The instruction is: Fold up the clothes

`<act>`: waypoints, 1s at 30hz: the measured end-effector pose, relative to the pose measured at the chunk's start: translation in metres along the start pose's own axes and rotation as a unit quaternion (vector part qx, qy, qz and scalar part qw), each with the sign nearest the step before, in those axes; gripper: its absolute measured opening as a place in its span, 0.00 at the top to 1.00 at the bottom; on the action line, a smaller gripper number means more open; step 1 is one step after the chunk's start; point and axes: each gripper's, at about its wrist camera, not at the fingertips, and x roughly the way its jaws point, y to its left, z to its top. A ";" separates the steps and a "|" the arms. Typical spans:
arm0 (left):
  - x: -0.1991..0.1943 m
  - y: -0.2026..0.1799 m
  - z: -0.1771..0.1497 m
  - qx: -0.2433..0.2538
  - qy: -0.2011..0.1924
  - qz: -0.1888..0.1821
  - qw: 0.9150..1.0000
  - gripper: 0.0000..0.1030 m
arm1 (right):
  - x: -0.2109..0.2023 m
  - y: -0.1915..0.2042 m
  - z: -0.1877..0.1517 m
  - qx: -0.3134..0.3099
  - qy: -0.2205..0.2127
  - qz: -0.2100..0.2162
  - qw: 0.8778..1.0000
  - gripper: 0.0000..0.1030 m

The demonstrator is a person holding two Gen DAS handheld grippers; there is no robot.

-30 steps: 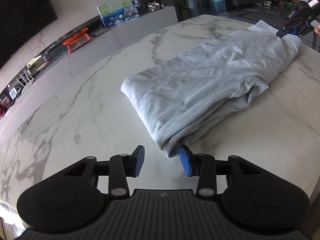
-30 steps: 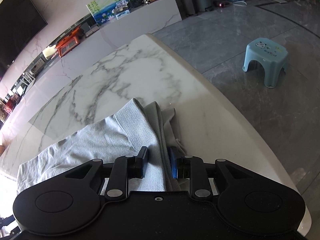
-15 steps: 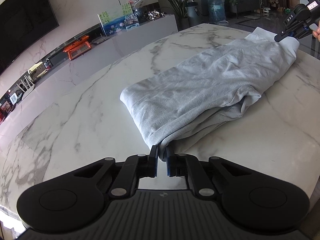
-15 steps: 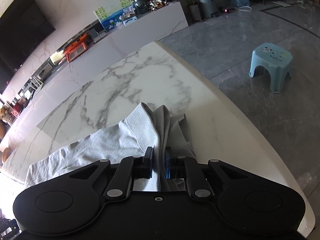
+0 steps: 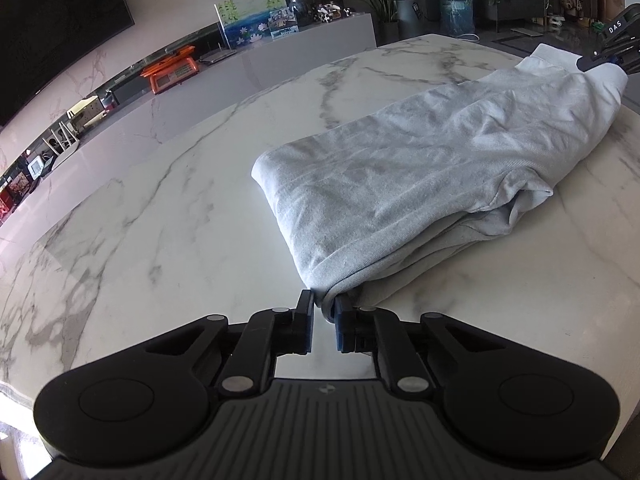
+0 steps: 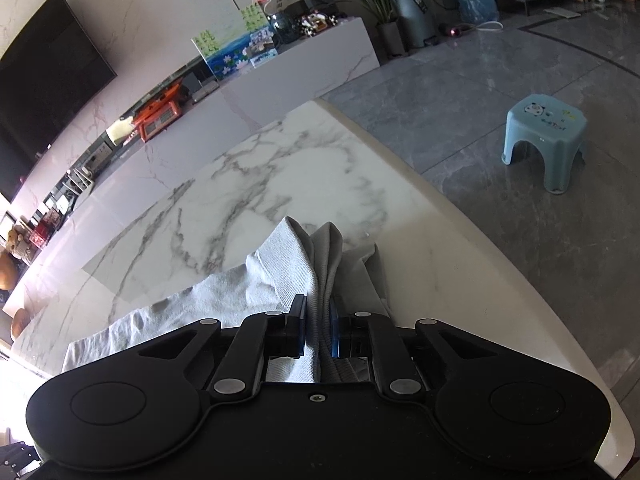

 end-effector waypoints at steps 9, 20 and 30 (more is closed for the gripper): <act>-0.001 -0.009 -0.003 0.038 -0.002 0.018 0.999 0.94 | 0.012 0.018 -0.005 -0.076 0.017 -0.089 0.993 0.92; -0.001 -0.006 -0.002 0.034 -0.003 0.008 0.999 0.90 | 0.028 0.014 -0.012 -0.099 0.045 -0.130 0.986 0.81; -0.034 0.019 0.005 -0.044 -0.057 -0.054 0.996 0.84 | -0.016 -0.023 -0.002 0.056 -0.053 -0.115 0.990 0.70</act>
